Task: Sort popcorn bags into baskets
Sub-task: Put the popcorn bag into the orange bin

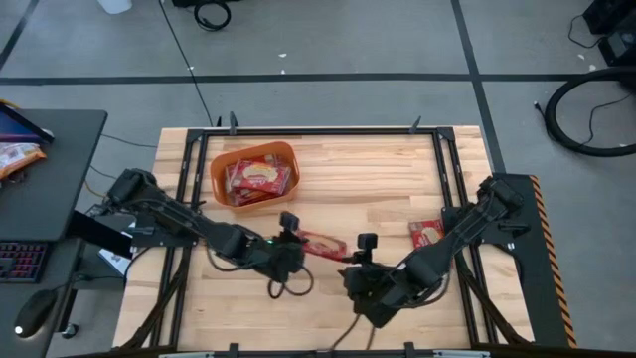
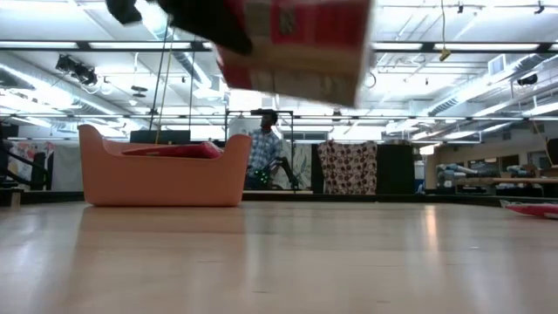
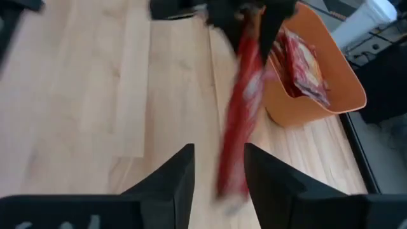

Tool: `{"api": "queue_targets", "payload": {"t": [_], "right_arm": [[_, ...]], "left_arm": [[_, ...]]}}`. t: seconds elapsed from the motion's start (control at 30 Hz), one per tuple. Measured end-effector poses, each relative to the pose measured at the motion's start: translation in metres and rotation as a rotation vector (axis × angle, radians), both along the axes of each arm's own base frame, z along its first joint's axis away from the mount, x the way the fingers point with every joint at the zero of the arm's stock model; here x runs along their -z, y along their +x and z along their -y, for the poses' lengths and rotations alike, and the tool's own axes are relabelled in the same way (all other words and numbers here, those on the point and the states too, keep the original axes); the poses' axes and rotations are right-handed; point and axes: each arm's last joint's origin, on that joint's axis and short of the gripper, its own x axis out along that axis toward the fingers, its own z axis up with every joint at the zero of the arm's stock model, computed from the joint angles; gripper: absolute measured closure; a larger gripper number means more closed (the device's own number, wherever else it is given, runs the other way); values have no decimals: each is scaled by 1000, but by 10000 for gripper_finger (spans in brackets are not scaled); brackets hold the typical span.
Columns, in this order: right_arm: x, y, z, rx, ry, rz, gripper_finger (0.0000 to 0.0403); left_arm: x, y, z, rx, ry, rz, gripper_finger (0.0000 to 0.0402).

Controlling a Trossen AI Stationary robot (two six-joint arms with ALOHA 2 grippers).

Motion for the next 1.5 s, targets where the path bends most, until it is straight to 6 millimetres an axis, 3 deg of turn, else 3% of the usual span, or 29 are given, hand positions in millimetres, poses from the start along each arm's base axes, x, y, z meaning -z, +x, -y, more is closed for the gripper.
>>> {"api": "queue_targets", "payload": {"t": [0.23, 0.5, 0.6, 0.83, 1.03, 1.5], "right_arm": [[-13, -20, -2, 45, 17, 35, 263], [-1, -31, -10, 94, 11, 24, 263], [4, -35, -12, 101, 5, 24, 264], [17, -39, -13, 112, -6, 10, 264], [17, -37, -12, 121, -2, 26, 264], [16, -30, -10, 107, -20, 51, 264]], "left_arm": [[-40, -45, -15, -180, 88, 78, 374], [-51, -83, -36, -358, 188, 71, 373], [-41, -96, -44, -409, 245, 87, 373], [7, -128, -70, -508, 377, 108, 373], [28, -140, -95, -596, 421, 56, 364], [40, -125, -144, -603, 251, -136, 359]]}}
